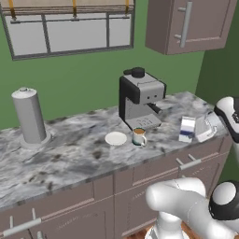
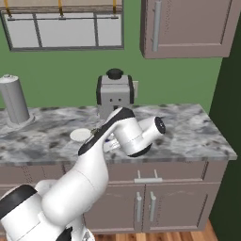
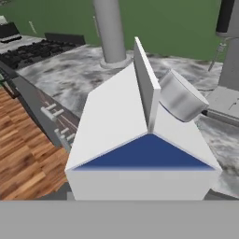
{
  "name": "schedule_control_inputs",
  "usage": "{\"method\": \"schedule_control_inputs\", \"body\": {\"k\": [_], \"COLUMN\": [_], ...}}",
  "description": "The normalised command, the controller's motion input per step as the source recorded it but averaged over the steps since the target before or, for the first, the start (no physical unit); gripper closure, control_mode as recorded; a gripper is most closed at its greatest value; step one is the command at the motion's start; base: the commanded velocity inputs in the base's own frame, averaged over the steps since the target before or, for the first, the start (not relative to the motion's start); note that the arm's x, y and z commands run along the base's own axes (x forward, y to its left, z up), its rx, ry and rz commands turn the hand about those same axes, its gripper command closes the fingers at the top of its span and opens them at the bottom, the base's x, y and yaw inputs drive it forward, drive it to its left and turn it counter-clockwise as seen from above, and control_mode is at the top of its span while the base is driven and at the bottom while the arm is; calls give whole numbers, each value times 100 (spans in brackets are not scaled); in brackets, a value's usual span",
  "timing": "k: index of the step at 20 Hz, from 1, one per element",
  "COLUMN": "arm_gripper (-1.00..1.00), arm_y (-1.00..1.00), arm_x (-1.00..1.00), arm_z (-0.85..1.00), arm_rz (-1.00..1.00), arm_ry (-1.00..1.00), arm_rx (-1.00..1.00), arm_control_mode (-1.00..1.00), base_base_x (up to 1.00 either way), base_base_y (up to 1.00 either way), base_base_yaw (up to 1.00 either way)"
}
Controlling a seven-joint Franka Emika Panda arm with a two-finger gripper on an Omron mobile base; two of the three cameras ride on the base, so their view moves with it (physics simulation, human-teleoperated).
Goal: Take a sugar cube from the saucer and place it inside the coffee. Then, grab milk from the fridge and place it next to the coffee on the counter to sweeten the coffee.
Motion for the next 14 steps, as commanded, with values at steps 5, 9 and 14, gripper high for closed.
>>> {"method": "schedule_control_inputs", "body": {"k": [5, 9, 14], "arm_gripper": [100, 100, 100], "arm_y": [0, 0, 0], "arm_x": [32, 48, 36], "arm_z": [-13, -14, -25], "arm_rz": [0, 0, 0], "arm_ry": [0, 0, 0], "arm_rx": [0, -3, -1], "arm_control_mode": [-100, -100, -100], "base_base_x": [0, 0, 0], "base_base_y": [0, 0, 0], "base_base_yaw": [0, 0, 0]}}
